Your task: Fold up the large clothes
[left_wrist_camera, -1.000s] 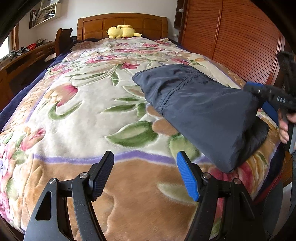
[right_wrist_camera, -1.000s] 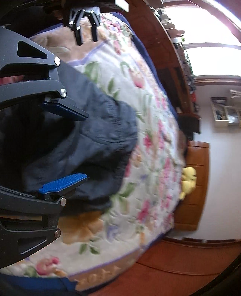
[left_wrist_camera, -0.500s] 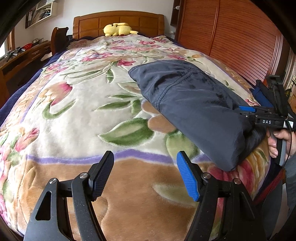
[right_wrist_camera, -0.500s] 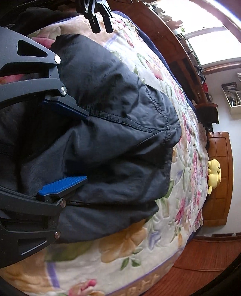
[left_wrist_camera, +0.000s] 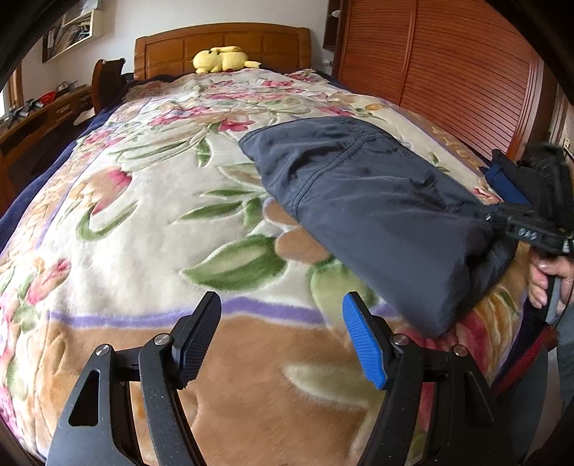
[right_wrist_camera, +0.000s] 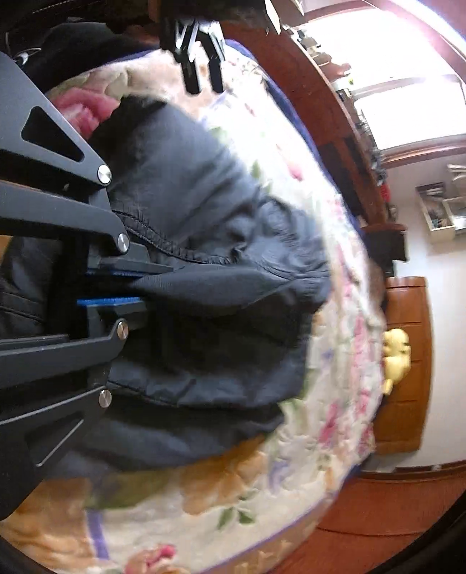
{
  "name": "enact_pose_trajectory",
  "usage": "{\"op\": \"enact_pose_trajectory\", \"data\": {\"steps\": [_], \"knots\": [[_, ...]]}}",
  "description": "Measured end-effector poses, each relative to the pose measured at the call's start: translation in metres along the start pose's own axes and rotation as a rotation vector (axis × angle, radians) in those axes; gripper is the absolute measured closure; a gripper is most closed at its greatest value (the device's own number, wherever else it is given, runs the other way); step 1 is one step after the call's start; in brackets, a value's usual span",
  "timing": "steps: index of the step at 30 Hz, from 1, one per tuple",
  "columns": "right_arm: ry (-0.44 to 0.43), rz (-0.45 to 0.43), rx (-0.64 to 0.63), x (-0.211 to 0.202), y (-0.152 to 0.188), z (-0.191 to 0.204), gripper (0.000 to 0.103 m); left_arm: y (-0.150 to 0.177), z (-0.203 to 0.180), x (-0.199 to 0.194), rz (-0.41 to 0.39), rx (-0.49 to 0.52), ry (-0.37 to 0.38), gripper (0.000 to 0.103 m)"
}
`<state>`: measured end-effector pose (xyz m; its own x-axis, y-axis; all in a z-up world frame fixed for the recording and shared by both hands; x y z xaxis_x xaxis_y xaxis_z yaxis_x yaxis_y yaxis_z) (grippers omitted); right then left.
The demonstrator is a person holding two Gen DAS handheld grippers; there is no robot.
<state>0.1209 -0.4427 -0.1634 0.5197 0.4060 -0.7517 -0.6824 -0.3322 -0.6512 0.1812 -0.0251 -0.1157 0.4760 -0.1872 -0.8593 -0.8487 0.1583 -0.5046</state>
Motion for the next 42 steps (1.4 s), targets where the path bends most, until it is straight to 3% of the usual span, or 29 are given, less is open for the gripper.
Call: {"op": "enact_pose_trajectory", "data": {"steps": [5,8,12,15,19,22,24,32,34,38,42], "knots": [[0.023,-0.123,0.015,-0.055,0.002,-0.001,0.097,-0.023,-0.011,-0.008,-0.046,0.042,0.006,0.032],[0.063,-0.146,0.034,-0.078,0.012,-0.007,0.097,-0.041,-0.02,-0.012,-0.077,0.069,0.021,0.032],[0.149,-0.084,0.093,-0.076,0.039,-0.024,0.097,-0.067,-0.03,-0.011,-0.106,0.103,0.041,0.032],[0.137,-0.011,0.155,-0.053,0.059,-0.04,0.097,-0.088,-0.034,-0.002,-0.109,0.12,0.052,0.032],[0.122,-0.001,0.189,-0.039,0.062,-0.043,0.096,-0.115,-0.036,0.017,-0.094,0.131,0.055,0.032],[0.136,0.005,0.197,-0.029,0.056,-0.047,0.087,-0.132,-0.037,0.036,-0.077,0.144,0.045,0.032],[0.156,0.025,0.196,-0.018,0.053,-0.047,0.073,-0.14,-0.037,0.046,-0.067,0.146,0.036,0.032],[0.269,0.007,0.157,-0.002,0.042,-0.035,0.055,-0.178,-0.021,0.092,-0.02,0.136,-0.001,0.032],[0.267,-0.002,0.178,-0.002,0.043,-0.037,0.051,-0.186,-0.018,0.101,-0.014,0.134,-0.011,0.032],[0.303,0.002,0.219,-0.006,0.047,-0.044,0.031,-0.199,-0.017,0.112,-0.014,0.138,-0.021,0.032],[0.271,0.021,0.239,-0.005,0.047,-0.054,0.026,-0.209,-0.016,0.126,0.0,0.143,-0.047,0.032]]}}
Point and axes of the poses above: each gripper's, at about its wrist camera, not at the fingertips, and x roughly the way its jaws point, z to its left, y to its underside, the point moved 2 cm from there along x, roughly the way its jaws point, and after that the axes turned 13 degrees about z, right-handed, at the moved point
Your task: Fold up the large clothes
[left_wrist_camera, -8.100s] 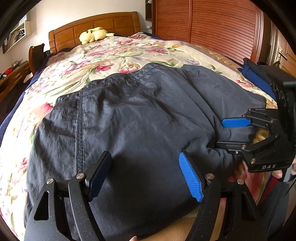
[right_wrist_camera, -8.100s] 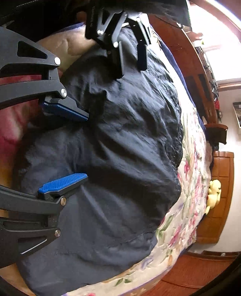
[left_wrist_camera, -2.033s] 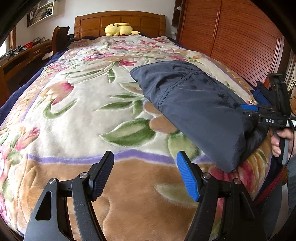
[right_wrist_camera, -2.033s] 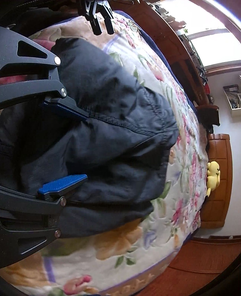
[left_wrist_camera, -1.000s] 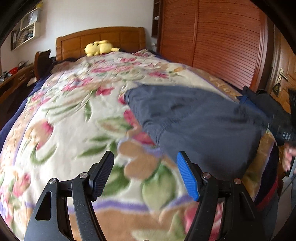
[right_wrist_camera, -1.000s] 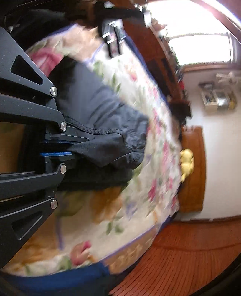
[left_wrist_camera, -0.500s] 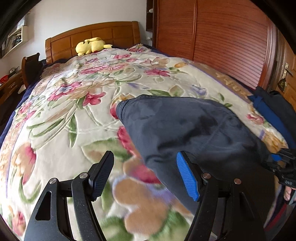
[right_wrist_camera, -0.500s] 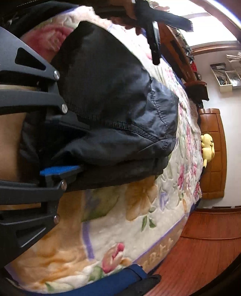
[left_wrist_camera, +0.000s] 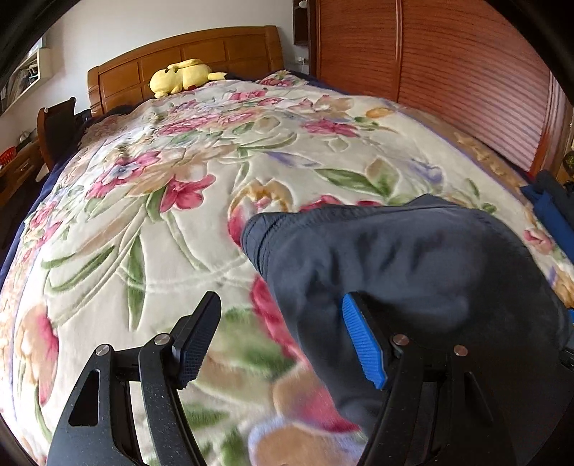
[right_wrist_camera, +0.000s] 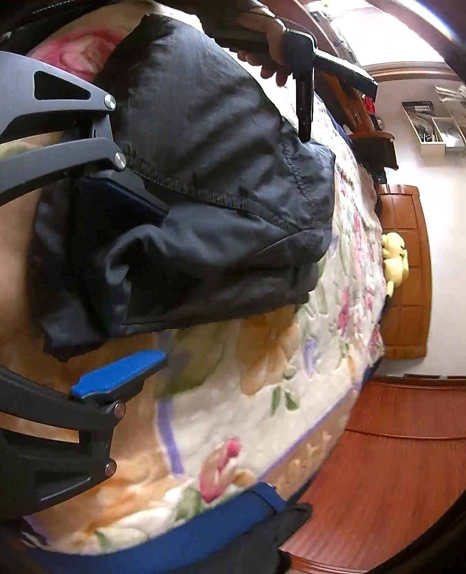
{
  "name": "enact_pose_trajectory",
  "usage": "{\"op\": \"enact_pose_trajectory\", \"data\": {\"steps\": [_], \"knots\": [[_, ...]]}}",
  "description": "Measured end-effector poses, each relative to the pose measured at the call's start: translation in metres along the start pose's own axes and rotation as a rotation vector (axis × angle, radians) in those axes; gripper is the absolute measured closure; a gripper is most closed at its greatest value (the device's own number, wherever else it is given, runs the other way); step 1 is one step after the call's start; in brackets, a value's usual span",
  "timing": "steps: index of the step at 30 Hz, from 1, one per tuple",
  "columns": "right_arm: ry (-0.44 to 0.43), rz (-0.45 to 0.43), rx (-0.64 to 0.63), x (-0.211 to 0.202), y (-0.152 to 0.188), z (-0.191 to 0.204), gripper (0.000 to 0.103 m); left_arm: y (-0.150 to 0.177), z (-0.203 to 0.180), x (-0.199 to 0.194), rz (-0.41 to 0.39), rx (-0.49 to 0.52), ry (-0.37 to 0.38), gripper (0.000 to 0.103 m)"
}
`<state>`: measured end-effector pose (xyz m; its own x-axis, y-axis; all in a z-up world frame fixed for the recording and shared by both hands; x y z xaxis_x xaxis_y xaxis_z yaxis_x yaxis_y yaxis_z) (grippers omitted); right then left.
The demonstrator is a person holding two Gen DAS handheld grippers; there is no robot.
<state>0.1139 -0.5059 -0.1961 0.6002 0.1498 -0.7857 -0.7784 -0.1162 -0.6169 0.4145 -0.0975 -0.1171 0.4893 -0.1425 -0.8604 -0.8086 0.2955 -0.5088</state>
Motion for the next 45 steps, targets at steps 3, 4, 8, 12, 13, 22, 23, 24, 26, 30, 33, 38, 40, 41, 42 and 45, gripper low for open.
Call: {"op": "enact_pose_trajectory", "data": {"steps": [3,4,8,12,13,22,23,24,26,30,33,38,40,41,42,45], "knots": [[-0.043,0.007,0.023,0.007,-0.002,-0.005,0.024,-0.005,0.003,0.01,0.015,-0.012,-0.002,0.032],[-0.052,0.009,0.025,0.009,-0.002,-0.006,0.024,-0.005,0.004,0.012,0.016,-0.015,-0.003,0.032],[-0.08,0.008,0.038,0.017,-0.001,-0.009,0.023,-0.007,0.005,0.018,0.016,-0.011,-0.031,0.03],[-0.093,0.005,0.048,0.021,-0.001,-0.012,0.023,-0.012,0.01,0.027,0.032,-0.018,-0.057,0.028],[-0.089,0.004,0.047,0.021,-0.001,-0.011,0.023,-0.014,0.011,0.03,0.039,-0.021,-0.056,0.026],[-0.085,0.0,0.044,0.019,0.004,-0.007,0.023,-0.026,0.011,0.043,0.073,-0.001,-0.073,0.02],[-0.087,0.0,0.045,0.02,0.004,-0.007,0.023,-0.027,0.012,0.044,0.073,-0.007,-0.077,0.016],[-0.088,0.001,0.045,0.02,0.004,-0.008,0.023,-0.028,0.013,0.046,0.075,-0.011,-0.074,0.014],[-0.09,0.001,0.045,0.02,0.004,-0.007,0.023,-0.028,0.017,0.048,0.08,-0.026,-0.065,0.009],[-0.091,0.001,0.045,0.02,0.004,-0.007,0.023,-0.032,0.023,0.054,0.096,-0.04,-0.053,0.0],[-0.091,0.001,0.045,0.02,0.004,-0.007,0.023,-0.033,0.025,0.058,0.11,-0.049,-0.018,0.0],[-0.101,0.006,0.046,0.02,0.004,-0.007,0.023,-0.032,0.025,0.059,0.099,-0.055,0.001,0.0],[-0.11,0.015,0.044,0.021,0.004,-0.007,0.023,-0.031,0.027,0.06,0.103,-0.071,0.048,0.006],[-0.122,0.024,0.043,0.023,0.003,-0.007,0.025,-0.03,0.029,0.059,0.108,-0.085,0.092,0.013],[-0.149,0.034,0.044,0.024,0.002,-0.008,0.028,-0.029,0.03,0.059,0.113,-0.096,0.127,0.021],[-0.246,0.064,0.063,0.028,0.001,-0.013,0.043,-0.029,0.026,0.057,0.128,-0.097,0.194,0.044]]}}
Point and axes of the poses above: each gripper's, at about its wrist camera, not at the fingertips, and x roughly the way its jaws point, z to its left, y to its underside, the point moved 2 cm from there along x, roughly the way its jaws point, and after that the axes turned 13 degrees about z, right-handed, at the moved point
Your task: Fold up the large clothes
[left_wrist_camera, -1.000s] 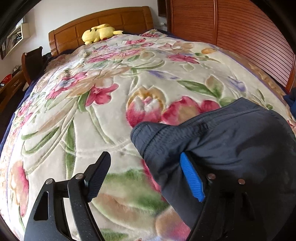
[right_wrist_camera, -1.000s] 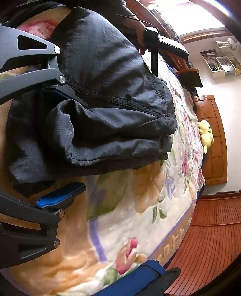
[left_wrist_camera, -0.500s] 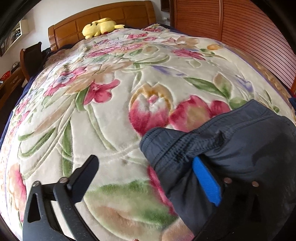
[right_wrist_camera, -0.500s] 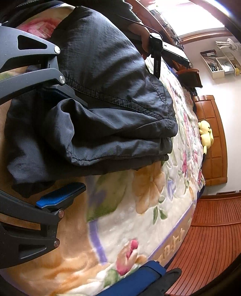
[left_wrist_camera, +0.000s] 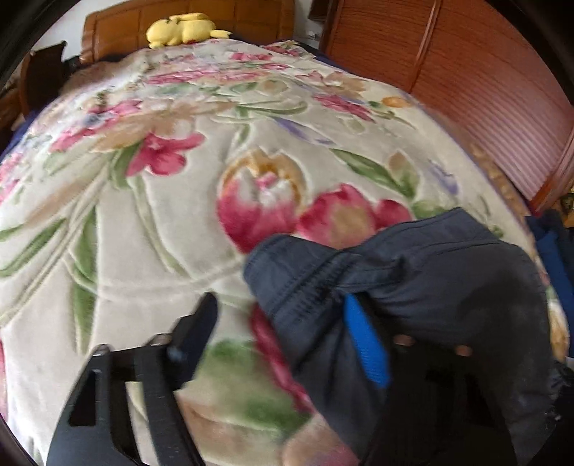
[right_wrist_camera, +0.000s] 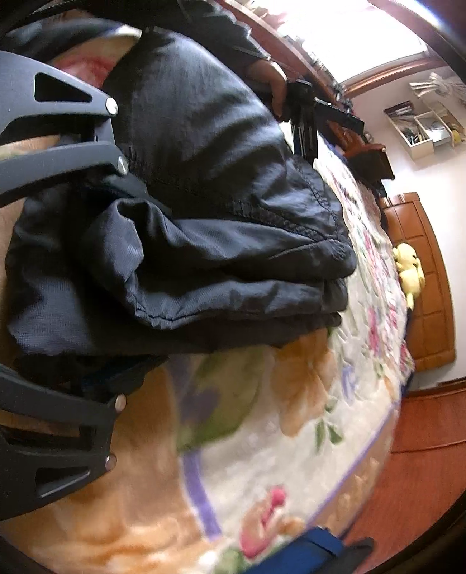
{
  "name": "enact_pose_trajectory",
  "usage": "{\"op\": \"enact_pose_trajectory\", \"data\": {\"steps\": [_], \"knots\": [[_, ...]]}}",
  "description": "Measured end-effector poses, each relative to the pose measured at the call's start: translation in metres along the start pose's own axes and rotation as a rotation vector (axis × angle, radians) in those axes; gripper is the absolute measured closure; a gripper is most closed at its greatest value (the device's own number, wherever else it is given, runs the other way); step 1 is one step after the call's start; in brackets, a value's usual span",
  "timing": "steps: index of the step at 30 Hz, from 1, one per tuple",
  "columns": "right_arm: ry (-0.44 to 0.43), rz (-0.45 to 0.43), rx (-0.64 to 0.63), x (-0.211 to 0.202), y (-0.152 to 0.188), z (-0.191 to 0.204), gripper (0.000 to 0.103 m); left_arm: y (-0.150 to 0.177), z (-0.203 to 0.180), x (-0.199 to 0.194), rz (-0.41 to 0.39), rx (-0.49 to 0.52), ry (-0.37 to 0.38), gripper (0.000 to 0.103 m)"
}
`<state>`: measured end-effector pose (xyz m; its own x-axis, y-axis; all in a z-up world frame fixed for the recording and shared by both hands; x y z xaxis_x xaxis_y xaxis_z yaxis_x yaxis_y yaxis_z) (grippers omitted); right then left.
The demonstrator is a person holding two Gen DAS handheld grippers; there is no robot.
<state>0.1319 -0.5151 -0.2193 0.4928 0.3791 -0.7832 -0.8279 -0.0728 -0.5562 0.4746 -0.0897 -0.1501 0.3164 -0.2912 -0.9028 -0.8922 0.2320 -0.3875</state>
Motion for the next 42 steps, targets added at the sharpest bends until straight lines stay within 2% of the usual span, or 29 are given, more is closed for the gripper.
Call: {"op": "enact_pose_trajectory", "data": {"steps": [1,3,4,6,9,17,22,26,30,36,42], "knots": [[-0.023,0.005,0.002,-0.001,-0.001,-0.001,0.046,0.0,-0.003,-0.001,0.005,0.005,0.006,0.049],[-0.048,0.012,-0.014,-0.002,0.0,0.002,0.063,-0.002,-0.011,-0.005,0.014,0.011,-0.008,0.063],[-0.048,0.01,-0.02,-0.004,0.0,0.003,0.065,-0.002,-0.014,-0.007,0.015,0.016,-0.021,0.066],[-0.029,-0.006,-0.038,-0.009,0.002,0.008,0.076,-0.002,-0.018,-0.015,0.009,0.014,-0.043,0.077],[-0.022,-0.06,-0.045,-0.023,0.004,0.01,0.085,0.001,-0.024,-0.039,-0.032,0.02,-0.077,0.082],[-0.07,-0.156,-0.113,-0.064,0.004,0.02,0.088,0.007,-0.071,-0.117,-0.144,0.121,-0.134,0.084],[-0.026,-0.229,-0.168,-0.092,0.005,0.02,0.089,0.006,-0.109,-0.161,-0.206,0.174,-0.168,0.084],[0.04,-0.306,-0.187,-0.135,0.0,0.003,0.089,0.001,-0.146,-0.195,-0.267,0.201,-0.166,0.084],[0.149,-0.381,-0.196,-0.193,-0.004,-0.025,0.089,-0.011,-0.194,-0.223,-0.334,0.239,-0.144,0.084],[0.338,-0.471,-0.188,-0.295,0.006,-0.071,0.09,-0.034,-0.299,-0.253,-0.448,0.343,-0.076,0.084],[0.504,-0.517,-0.114,-0.382,0.032,-0.137,0.09,-0.062,-0.402,-0.25,-0.481,0.426,0.035,0.084]]}}
Point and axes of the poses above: each gripper's, at about its wrist camera, not at the fingertips, and x roughly the way its jaws point, z to its left, y to its underside, the point moved 2 cm from there along x, roughly the way its jaws point, and after that the axes turned 13 degrees about z, right-handed, at the moved point
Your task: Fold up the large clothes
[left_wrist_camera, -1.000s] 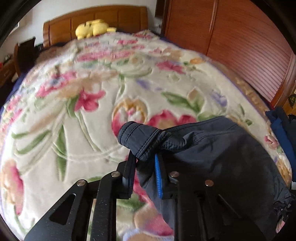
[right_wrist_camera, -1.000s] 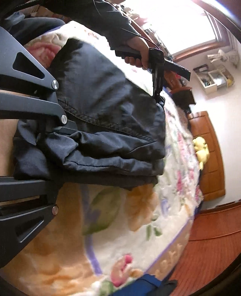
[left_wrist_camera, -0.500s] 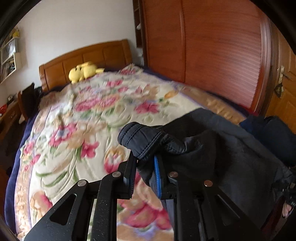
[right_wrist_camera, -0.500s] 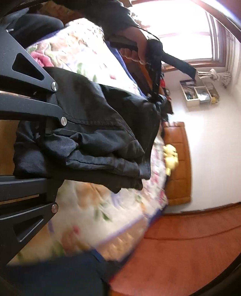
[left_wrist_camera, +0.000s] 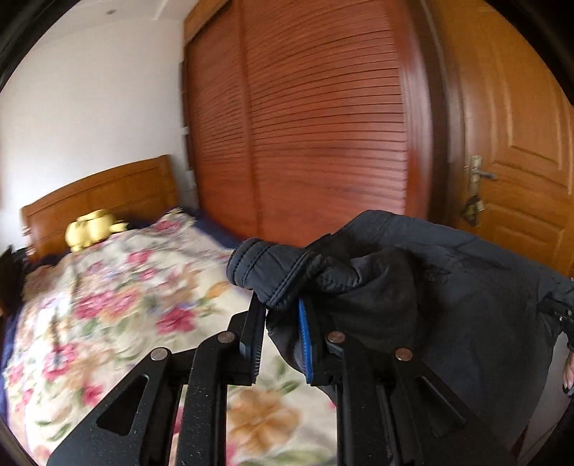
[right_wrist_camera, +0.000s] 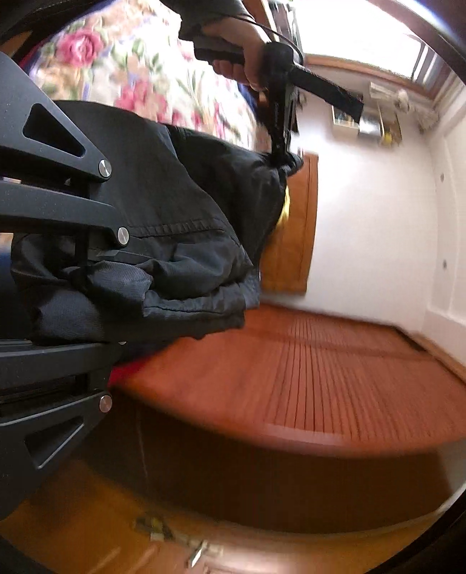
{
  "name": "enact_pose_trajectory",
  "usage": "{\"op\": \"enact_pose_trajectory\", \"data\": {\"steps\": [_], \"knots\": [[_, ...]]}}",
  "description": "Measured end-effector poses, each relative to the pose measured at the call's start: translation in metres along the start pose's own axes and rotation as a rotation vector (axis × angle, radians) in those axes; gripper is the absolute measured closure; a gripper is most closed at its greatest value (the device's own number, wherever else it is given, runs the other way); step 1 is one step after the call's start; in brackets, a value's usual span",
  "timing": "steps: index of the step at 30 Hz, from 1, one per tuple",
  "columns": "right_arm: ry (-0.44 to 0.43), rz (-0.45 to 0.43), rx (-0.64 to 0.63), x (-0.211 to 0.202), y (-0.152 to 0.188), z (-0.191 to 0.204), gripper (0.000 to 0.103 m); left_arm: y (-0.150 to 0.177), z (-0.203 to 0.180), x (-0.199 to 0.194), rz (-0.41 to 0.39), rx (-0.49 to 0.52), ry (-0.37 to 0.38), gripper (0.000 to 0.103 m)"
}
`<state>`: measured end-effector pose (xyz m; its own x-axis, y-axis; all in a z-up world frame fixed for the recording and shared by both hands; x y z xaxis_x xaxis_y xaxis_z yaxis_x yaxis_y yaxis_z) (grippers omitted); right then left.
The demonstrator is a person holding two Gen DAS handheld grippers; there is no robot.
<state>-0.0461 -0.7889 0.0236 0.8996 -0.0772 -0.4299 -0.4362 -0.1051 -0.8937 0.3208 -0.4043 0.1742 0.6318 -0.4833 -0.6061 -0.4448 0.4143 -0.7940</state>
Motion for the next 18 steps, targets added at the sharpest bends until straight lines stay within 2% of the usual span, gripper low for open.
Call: {"op": "enact_pose_trajectory", "data": {"steps": [3,7,11,14,16,18], "knots": [[0.071,0.034,0.057,-0.003,0.014,-0.048,0.09,-0.01,-0.036,0.028,0.02,0.016,0.057,0.084],[0.101,0.135,0.163,0.024,0.055,-0.101,0.089,0.009,-0.084,0.082,0.099,0.074,0.116,0.084],[0.125,0.263,0.218,0.065,0.105,-0.123,0.089,0.045,-0.11,0.134,0.192,0.106,0.085,0.083],[0.148,0.294,0.229,0.078,0.126,-0.132,0.088,0.064,-0.114,0.139,0.194,0.138,0.025,0.077],[0.168,0.309,0.233,0.087,0.123,-0.128,0.087,0.07,-0.116,0.135,0.179,0.173,0.026,0.074],[0.176,0.326,0.25,0.094,0.121,-0.127,0.086,0.072,-0.118,0.127,0.171,0.218,0.023,0.067]]}}
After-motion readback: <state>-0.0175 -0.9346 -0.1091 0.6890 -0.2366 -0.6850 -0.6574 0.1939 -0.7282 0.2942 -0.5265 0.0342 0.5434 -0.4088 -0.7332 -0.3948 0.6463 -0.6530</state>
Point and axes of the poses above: each gripper's, at about its wrist camera, not at the fingertips, and x roughly the way its jaws point, z to its left, y to its underside, the point moved 2 cm from there along x, roughly the way its jaws point, and after that the axes turned 13 degrees about z, right-handed, at the moved point
